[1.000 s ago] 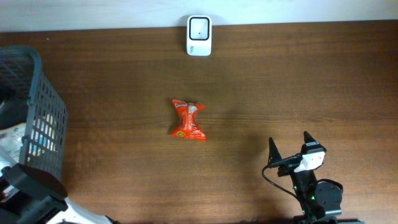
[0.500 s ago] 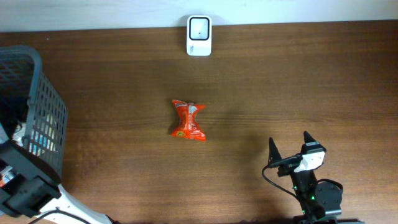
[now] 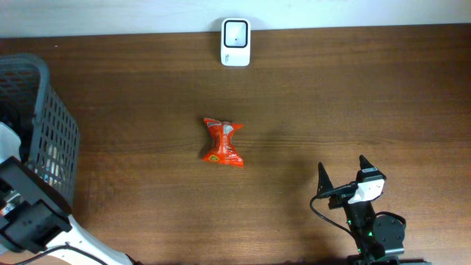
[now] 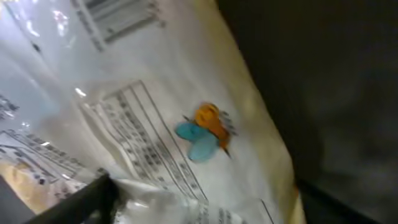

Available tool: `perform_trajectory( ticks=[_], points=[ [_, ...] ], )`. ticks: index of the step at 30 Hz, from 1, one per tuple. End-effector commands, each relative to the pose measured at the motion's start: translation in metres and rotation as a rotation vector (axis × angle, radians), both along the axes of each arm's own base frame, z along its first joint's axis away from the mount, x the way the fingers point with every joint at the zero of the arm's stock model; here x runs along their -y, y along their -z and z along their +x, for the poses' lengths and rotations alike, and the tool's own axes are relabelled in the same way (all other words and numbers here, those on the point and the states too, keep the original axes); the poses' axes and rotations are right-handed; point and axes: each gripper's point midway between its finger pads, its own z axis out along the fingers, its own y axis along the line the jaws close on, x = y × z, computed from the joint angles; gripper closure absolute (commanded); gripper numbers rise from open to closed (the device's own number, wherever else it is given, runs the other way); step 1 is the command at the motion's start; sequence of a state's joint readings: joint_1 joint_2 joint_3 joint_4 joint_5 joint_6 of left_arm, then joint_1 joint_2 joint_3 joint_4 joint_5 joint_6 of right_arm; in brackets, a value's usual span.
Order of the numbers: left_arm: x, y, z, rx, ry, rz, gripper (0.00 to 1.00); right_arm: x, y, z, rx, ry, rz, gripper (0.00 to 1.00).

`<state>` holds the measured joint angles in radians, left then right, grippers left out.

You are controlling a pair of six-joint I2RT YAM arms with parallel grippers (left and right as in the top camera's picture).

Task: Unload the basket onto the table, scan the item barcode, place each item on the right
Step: 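Return the left gripper into the basket and grasp the white chip bag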

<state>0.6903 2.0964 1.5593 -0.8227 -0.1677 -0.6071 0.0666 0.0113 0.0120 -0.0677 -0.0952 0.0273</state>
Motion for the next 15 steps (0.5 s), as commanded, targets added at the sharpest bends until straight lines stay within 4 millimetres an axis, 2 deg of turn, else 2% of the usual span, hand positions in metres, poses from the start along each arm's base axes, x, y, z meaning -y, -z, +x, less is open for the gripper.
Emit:
perform_trajectory(
  ticks=[1,2,5,7,9,11,13,14,15],
  points=[
    [0.028,0.064,-0.013,-0.066,0.039,-0.174,0.63,-0.001,0.004,0.0,-0.009,-0.003,0.01,0.01],
    [0.028,0.056,-0.01,-0.066,0.073,-0.172,0.74,-0.001,0.003,0.0,-0.009,-0.003,0.009,0.01],
    [0.023,0.032,-0.005,-0.05,0.097,-0.154,0.98,-0.001,0.003,0.0,-0.009,-0.003,0.01,0.01],
    [0.017,0.001,0.002,-0.019,0.099,-0.126,1.0,-0.001,0.003,0.0,-0.009,-0.003,0.01,0.01],
    [0.013,-0.047,0.012,0.036,0.108,-0.084,1.0,-0.001,0.003,0.0,-0.009,-0.003,0.009,0.01],
    [0.011,-0.103,0.018,0.101,0.131,-0.024,1.0,-0.001,0.003,0.0,-0.009,-0.003,0.009,0.01],
    [0.015,-0.171,0.021,0.203,0.173,0.053,1.0,-0.001,0.003,0.0,-0.009,-0.003,0.01,0.01],
    [0.019,-0.197,0.019,0.249,0.179,0.082,1.0,-0.001,0.003,0.0,-0.009,-0.003,0.01,0.01],
    [0.026,-0.233,0.014,0.315,0.187,0.132,1.0,-0.001,0.004,0.0,-0.009,-0.003,0.01,0.01]
  ],
)
